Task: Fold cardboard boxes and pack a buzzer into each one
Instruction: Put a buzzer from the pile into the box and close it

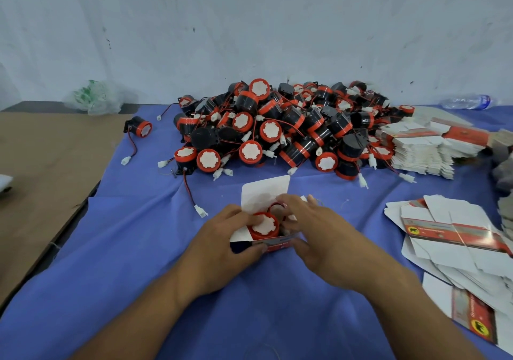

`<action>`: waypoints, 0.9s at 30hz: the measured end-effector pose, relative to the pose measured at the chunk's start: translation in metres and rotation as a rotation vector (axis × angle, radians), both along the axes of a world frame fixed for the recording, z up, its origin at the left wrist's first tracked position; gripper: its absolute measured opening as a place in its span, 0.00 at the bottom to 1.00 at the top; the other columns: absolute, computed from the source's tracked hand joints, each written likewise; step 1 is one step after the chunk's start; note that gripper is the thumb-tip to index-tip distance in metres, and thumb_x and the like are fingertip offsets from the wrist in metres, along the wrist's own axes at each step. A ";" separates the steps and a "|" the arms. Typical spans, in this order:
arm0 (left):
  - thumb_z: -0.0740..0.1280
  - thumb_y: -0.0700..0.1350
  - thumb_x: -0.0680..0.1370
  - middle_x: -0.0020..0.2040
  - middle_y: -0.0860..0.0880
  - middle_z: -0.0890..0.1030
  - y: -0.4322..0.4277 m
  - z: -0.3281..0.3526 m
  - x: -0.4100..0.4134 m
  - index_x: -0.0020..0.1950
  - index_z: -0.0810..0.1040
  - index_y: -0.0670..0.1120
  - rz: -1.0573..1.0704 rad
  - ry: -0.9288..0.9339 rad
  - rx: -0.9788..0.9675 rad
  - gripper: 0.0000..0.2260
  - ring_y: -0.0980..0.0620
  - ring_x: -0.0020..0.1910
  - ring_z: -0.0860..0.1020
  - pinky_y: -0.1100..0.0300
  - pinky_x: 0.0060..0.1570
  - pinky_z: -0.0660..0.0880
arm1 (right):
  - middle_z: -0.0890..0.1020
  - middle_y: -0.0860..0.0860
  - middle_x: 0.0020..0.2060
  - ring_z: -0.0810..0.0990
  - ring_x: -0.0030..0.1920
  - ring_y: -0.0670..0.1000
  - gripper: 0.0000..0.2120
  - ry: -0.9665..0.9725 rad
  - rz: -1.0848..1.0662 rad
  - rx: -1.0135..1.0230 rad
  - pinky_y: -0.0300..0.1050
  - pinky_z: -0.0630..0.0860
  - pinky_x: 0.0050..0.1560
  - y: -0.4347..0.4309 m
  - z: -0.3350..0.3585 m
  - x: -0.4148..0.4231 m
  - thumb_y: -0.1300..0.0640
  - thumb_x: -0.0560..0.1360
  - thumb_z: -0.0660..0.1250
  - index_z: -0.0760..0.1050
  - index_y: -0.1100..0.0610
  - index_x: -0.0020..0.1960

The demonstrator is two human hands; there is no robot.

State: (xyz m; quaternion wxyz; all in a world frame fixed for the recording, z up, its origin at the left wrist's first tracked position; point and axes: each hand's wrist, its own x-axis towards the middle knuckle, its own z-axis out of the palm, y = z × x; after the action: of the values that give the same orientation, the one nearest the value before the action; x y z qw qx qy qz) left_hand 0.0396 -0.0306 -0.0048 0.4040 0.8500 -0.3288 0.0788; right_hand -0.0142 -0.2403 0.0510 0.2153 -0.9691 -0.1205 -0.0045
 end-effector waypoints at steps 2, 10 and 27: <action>0.74 0.51 0.73 0.57 0.59 0.76 0.000 -0.001 0.000 0.62 0.78 0.55 0.006 0.014 -0.017 0.18 0.61 0.57 0.76 0.66 0.58 0.72 | 0.73 0.45 0.62 0.75 0.62 0.48 0.21 -0.070 0.020 0.128 0.47 0.74 0.62 -0.003 -0.003 0.002 0.63 0.78 0.65 0.67 0.47 0.67; 0.71 0.55 0.72 0.58 0.61 0.76 0.001 0.000 0.000 0.62 0.78 0.56 -0.029 0.034 -0.008 0.19 0.59 0.58 0.76 0.68 0.57 0.71 | 0.60 0.46 0.76 0.53 0.76 0.49 0.17 -0.093 -0.135 0.186 0.53 0.61 0.73 -0.022 -0.013 0.015 0.52 0.81 0.65 0.74 0.45 0.69; 0.71 0.53 0.73 0.58 0.59 0.75 0.000 0.001 -0.003 0.64 0.77 0.54 -0.080 0.024 -0.001 0.19 0.58 0.58 0.75 0.68 0.58 0.71 | 0.77 0.41 0.52 0.77 0.52 0.39 0.09 0.019 -0.227 0.471 0.34 0.74 0.46 -0.003 -0.016 0.025 0.49 0.77 0.70 0.84 0.45 0.38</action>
State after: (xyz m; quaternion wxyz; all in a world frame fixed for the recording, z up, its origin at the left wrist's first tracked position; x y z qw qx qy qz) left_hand 0.0369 -0.0304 -0.0041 0.4112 0.8369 -0.3575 0.0528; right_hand 0.0113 -0.2428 0.0345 0.4341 -0.8996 -0.0045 -0.0472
